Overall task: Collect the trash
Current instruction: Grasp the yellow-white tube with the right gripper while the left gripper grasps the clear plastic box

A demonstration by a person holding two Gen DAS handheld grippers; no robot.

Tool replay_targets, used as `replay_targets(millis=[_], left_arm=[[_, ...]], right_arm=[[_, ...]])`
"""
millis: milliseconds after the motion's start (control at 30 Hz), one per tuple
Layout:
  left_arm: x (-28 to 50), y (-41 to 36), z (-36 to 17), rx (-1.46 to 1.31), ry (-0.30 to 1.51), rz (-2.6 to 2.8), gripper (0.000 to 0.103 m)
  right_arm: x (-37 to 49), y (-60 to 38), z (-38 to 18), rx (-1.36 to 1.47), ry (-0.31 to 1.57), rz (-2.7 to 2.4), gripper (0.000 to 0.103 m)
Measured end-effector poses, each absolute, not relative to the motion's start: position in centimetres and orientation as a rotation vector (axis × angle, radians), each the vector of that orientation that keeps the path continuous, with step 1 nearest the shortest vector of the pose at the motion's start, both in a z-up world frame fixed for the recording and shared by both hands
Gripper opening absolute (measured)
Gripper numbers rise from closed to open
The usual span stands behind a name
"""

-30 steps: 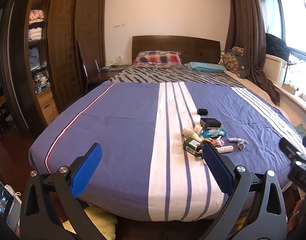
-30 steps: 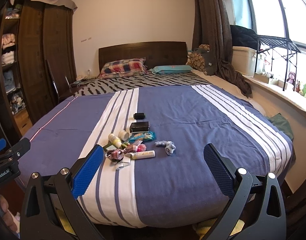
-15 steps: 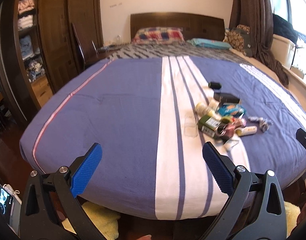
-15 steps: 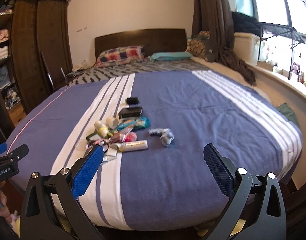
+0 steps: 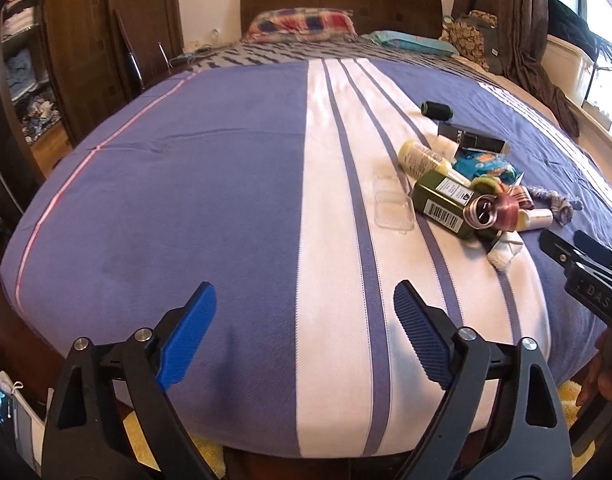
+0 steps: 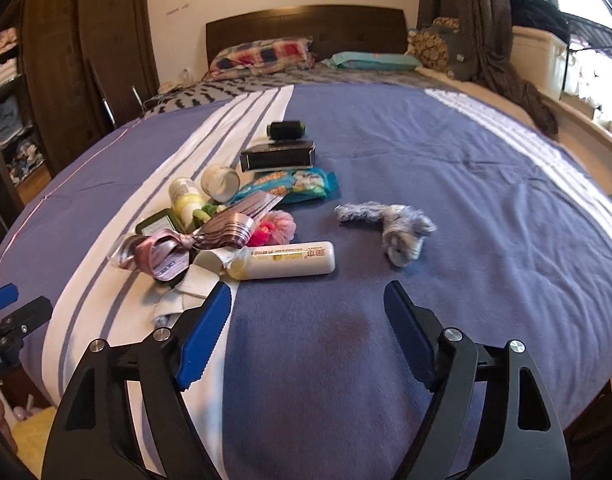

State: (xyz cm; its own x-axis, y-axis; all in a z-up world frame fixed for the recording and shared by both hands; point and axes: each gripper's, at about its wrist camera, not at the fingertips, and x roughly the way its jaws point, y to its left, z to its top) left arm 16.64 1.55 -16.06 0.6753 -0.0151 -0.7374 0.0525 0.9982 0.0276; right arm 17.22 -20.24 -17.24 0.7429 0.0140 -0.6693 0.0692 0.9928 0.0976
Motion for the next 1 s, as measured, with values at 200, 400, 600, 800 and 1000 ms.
replay_targets(millis=[200,400,600,800,1000], left_arm=[[18.0,1.0,-17.1,0.044,0.848,-0.061,0.084],[19.6,-0.2,-17.7,0.036,0.861,-0.114,0.084],[22.2,-1.6,-17.9,0.044,0.859,-0.144,0.081],[24.3,-2.8,-18.3,0.037,0.878,-0.177,0.07],[25.7,-3.2,-18.5,0.051,0.881,-0.175,0.055]], right_arm=[[18.4,-19.5,-17.8,0.107,0.756,-0.012,0.079],[19.6,-18.8,-17.9,0.075,0.759,-0.031,0.079],[19.9,-19.9,-17.9,0.096,0.761,-0.024,0.069],[19.2,-21.2,-17.6,0.098,0.765,-0.042,0.069],[18.5,-21.9,-17.5,0.092,0.76,-0.061,0.069]])
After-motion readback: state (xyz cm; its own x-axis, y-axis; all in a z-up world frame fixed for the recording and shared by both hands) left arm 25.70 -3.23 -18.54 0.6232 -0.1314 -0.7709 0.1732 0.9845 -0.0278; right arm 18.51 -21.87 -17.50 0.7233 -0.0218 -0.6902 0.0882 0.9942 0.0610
